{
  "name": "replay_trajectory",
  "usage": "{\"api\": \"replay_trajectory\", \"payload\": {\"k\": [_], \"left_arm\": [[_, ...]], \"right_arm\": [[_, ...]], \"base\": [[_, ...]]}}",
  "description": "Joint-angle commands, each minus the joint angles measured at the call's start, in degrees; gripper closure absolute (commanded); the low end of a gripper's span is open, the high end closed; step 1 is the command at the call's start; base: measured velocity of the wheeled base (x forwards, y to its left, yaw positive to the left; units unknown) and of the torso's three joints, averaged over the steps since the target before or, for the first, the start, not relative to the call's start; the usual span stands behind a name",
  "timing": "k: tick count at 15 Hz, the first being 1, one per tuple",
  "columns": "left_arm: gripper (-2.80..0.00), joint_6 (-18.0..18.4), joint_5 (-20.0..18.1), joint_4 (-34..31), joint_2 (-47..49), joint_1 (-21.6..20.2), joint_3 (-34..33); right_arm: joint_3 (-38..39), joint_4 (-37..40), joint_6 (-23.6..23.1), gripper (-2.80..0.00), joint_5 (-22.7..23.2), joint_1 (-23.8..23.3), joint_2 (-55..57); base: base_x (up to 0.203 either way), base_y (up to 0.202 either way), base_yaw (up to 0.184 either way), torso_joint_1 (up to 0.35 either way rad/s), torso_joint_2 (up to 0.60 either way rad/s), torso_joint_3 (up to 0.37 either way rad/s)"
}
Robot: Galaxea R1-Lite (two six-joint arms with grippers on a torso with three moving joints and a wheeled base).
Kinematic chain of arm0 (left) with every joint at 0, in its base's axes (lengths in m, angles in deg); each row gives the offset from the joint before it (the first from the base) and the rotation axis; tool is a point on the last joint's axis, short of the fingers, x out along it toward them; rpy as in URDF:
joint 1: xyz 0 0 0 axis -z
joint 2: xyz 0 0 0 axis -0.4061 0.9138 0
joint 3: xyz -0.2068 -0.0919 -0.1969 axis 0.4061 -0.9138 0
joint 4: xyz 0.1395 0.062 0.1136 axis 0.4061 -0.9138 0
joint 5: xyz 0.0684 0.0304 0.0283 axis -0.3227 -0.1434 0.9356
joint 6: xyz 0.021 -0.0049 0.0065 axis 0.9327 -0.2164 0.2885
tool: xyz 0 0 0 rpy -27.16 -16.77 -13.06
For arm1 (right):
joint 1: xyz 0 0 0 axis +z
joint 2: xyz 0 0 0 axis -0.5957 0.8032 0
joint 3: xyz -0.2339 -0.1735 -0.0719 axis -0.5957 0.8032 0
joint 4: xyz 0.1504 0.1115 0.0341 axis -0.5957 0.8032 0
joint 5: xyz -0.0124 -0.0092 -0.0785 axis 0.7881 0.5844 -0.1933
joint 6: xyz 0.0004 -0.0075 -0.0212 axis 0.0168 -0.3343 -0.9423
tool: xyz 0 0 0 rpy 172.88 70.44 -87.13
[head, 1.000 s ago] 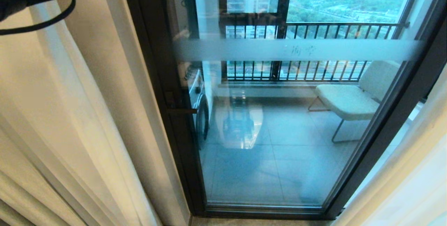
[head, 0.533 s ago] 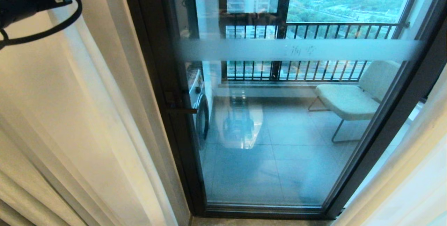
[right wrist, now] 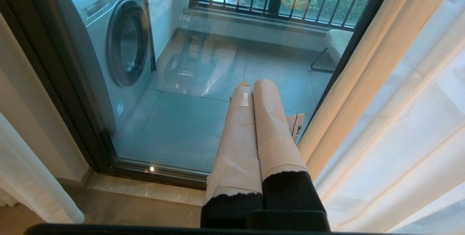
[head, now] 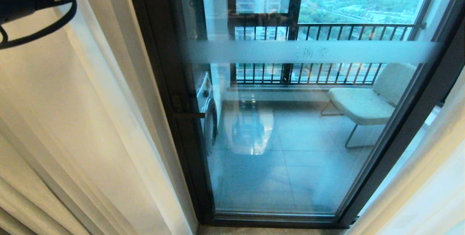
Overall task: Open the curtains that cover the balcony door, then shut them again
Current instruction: Close the inner curtains on both sides
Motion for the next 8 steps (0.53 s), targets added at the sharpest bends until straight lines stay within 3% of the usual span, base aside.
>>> {"api": "replay_trajectory", "payload": {"k": [1, 8], "left_arm": [[0.0, -0.05, -0.05, 0.09, 0.06, -0.04, 0.0], [0.0, 0.04, 0.04, 0.09, -0.11, 0.05, -1.58]], "right_arm": [[0.0, 0.02, -0.08, 0.0, 0.02, 0.0, 0.07], [0.0, 0.01, -0.08, 0.0, 0.02, 0.01, 0.07]], "base": [[0.0, 0.0, 0.0, 0.0, 0.0, 0.0], [0.0, 0.0, 0.0, 0.0, 0.0, 0.0]]}}
